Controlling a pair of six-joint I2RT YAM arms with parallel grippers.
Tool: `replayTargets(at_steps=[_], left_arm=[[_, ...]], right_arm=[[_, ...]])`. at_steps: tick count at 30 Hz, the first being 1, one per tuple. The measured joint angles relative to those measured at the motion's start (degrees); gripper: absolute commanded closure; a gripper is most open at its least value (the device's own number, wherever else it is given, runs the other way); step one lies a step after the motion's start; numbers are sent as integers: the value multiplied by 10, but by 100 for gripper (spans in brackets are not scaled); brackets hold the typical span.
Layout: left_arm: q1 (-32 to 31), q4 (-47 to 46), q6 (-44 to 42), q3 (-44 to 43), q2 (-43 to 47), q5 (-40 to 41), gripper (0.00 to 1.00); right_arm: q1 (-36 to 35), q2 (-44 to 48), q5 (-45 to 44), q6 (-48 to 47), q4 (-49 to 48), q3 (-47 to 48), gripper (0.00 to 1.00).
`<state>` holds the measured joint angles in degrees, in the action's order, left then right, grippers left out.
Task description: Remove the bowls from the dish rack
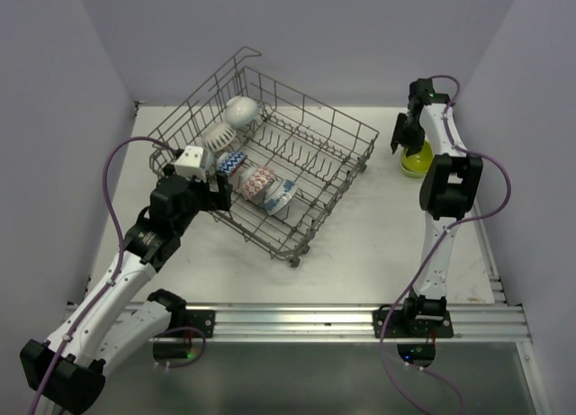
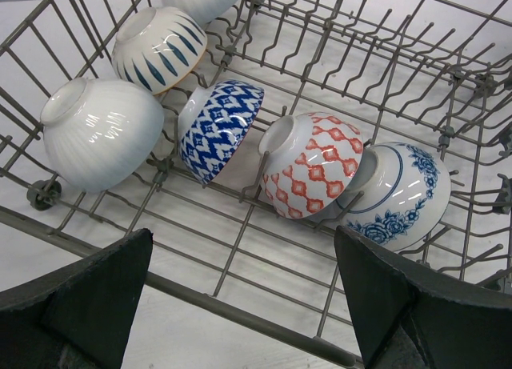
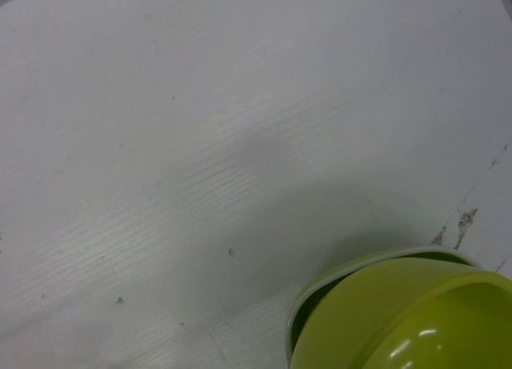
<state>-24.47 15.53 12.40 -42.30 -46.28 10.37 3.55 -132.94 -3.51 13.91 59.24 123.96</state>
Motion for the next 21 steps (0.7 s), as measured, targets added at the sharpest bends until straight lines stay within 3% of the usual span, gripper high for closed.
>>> replayTargets(at_steps=[6,14,21], left_arm=[[0,0,0,0,0,0,0],[0,0,0,0,3,-1,0],[0,0,0,0,6,-2,0]], right_arm=[[0,0,-20,-1,7,2,78],[0,1,-31,-1,22,7,85],[0,1,-47,-15,72,73,93]])
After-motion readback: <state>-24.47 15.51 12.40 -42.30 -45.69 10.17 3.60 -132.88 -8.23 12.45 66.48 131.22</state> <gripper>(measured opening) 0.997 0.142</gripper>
